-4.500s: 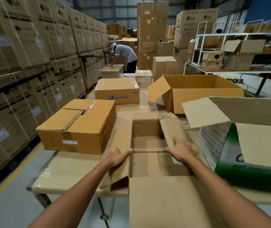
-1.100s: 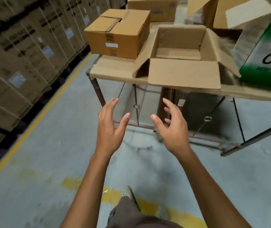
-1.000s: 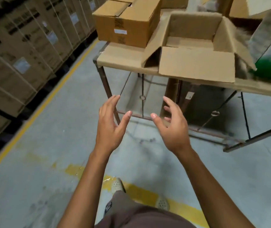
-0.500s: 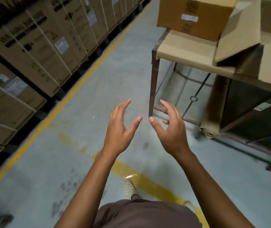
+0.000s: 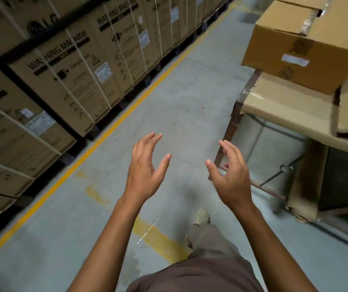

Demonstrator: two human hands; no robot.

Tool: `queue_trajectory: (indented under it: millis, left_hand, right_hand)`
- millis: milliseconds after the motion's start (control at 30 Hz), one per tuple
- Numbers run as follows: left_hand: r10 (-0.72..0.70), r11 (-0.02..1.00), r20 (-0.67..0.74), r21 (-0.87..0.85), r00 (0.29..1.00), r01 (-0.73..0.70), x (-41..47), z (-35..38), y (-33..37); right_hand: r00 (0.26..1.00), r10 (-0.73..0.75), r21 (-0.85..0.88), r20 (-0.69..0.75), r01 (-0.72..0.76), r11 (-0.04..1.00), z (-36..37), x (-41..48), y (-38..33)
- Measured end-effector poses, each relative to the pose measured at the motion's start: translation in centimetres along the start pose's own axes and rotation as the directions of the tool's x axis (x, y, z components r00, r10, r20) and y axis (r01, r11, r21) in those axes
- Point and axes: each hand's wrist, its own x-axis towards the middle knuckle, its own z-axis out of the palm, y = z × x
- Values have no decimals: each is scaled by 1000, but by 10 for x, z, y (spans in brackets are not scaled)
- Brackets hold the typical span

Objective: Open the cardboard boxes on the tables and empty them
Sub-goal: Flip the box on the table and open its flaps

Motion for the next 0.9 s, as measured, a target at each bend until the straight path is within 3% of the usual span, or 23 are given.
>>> queue_trajectory:
  millis: [467,667,900]
  left_hand:
    - [45,999,-2,19,999,-44,216,47,-15]
    - [72,997,87,-16,994,-71,284,82,-19]
    - [224,971,161,-116,961,-207,402,122,-32]
  right_hand:
    - [997,-41,-8,-65,40,999,2,213,27]
    - [990,23,-52,-142,-31,998,4,268,40]
    - [953,103,-57,-284,-124,991,22,340,54]
